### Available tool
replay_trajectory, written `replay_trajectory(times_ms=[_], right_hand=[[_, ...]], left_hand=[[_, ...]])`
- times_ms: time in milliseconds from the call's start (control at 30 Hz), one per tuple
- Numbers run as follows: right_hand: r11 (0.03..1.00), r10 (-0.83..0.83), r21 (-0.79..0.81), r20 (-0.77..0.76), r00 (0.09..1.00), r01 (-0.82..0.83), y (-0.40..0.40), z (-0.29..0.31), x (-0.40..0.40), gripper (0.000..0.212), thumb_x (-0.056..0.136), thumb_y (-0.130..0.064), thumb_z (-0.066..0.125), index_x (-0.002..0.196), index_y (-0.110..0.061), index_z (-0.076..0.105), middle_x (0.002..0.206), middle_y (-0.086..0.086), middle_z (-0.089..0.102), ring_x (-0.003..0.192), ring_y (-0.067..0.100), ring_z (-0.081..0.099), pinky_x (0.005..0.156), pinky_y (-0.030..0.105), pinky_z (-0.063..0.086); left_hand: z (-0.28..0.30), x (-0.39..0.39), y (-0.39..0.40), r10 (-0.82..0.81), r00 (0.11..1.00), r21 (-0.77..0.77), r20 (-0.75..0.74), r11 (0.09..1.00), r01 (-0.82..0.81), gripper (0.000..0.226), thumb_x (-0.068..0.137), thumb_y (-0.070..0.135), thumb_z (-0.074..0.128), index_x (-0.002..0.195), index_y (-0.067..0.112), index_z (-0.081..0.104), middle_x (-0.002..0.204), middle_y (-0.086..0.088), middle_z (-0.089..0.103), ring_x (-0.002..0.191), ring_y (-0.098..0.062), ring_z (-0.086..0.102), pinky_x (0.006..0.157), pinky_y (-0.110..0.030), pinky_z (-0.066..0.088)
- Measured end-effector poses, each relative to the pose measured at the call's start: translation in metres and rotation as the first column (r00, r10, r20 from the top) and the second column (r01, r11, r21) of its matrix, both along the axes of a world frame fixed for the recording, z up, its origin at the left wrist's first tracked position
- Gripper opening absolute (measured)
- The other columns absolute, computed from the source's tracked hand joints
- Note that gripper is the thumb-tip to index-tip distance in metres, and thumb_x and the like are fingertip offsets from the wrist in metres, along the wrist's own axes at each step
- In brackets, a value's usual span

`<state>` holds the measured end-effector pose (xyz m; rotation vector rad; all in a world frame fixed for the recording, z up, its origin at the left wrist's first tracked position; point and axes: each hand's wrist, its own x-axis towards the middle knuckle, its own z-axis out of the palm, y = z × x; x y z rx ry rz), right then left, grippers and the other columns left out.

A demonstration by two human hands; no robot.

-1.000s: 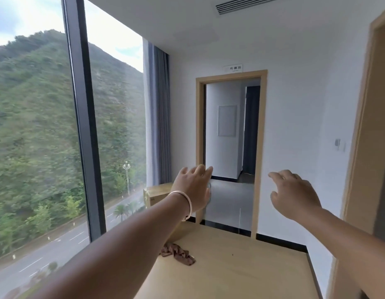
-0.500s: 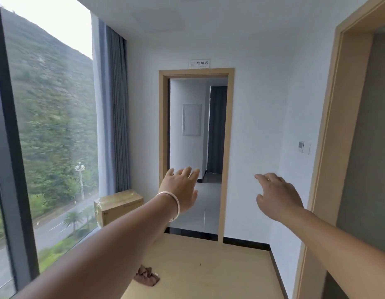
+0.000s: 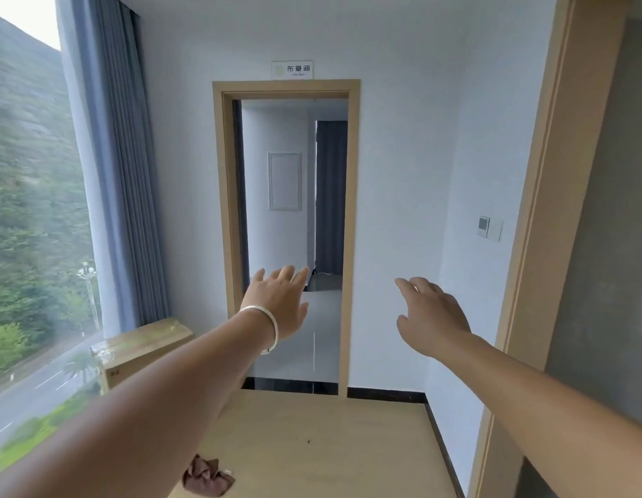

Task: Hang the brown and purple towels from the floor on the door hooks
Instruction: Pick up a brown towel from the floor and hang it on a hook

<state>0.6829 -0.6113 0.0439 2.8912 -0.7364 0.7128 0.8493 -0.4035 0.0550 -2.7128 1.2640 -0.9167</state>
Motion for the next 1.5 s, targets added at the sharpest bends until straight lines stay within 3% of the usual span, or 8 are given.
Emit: replay_trajectory(times_ms=[400, 833, 1500], right_hand=[[0.999, 0.005, -0.032, 0.023, 1.000, -0.004, -0.184, 0.018, 0.088, 0.064, 0.091, -0.028, 0.046, 0.150, -0.020, 0.021, 0.151, 0.002, 0.029, 0.136, 0.022, 0.030, 0.105, 0.035, 0.033], [1.000, -0.009, 0.004, -0.044, 0.999, 0.010, -0.327, -0.002, 0.169, 0.065, 0.093, -0.031, 0.045, 0.150, -0.019, 0.017, 0.152, 0.002, 0.025, 0.139, 0.022, 0.026, 0.106, 0.034, 0.030], [0.997, -0.074, -0.016, -0.080, 0.994, 0.073, -0.554, 0.010, 0.453, 0.067, 0.092, -0.032, 0.045, 0.152, -0.019, 0.016, 0.155, 0.004, 0.022, 0.141, 0.022, 0.023, 0.108, 0.034, 0.030]], left_hand=[[0.008, 0.086, -0.176, 0.022, 1.000, 0.007, -0.015, 1.000, -0.022, 0.063, 0.095, 0.049, 0.039, 0.149, 0.025, 0.015, 0.149, -0.002, 0.035, 0.135, -0.025, 0.038, 0.115, -0.048, 0.021], [0.000, 0.171, -0.326, 0.020, 0.999, 0.062, -0.033, 0.998, -0.018, 0.064, 0.097, 0.047, 0.037, 0.151, 0.023, 0.011, 0.149, -0.003, 0.032, 0.135, -0.023, 0.036, 0.117, -0.048, 0.018], [0.002, 0.465, -0.556, -0.055, 0.997, 0.046, -0.062, 0.997, 0.058, 0.060, 0.095, 0.045, 0.038, 0.147, 0.023, 0.017, 0.143, -0.002, 0.038, 0.129, -0.022, 0.041, 0.112, -0.046, 0.023]])
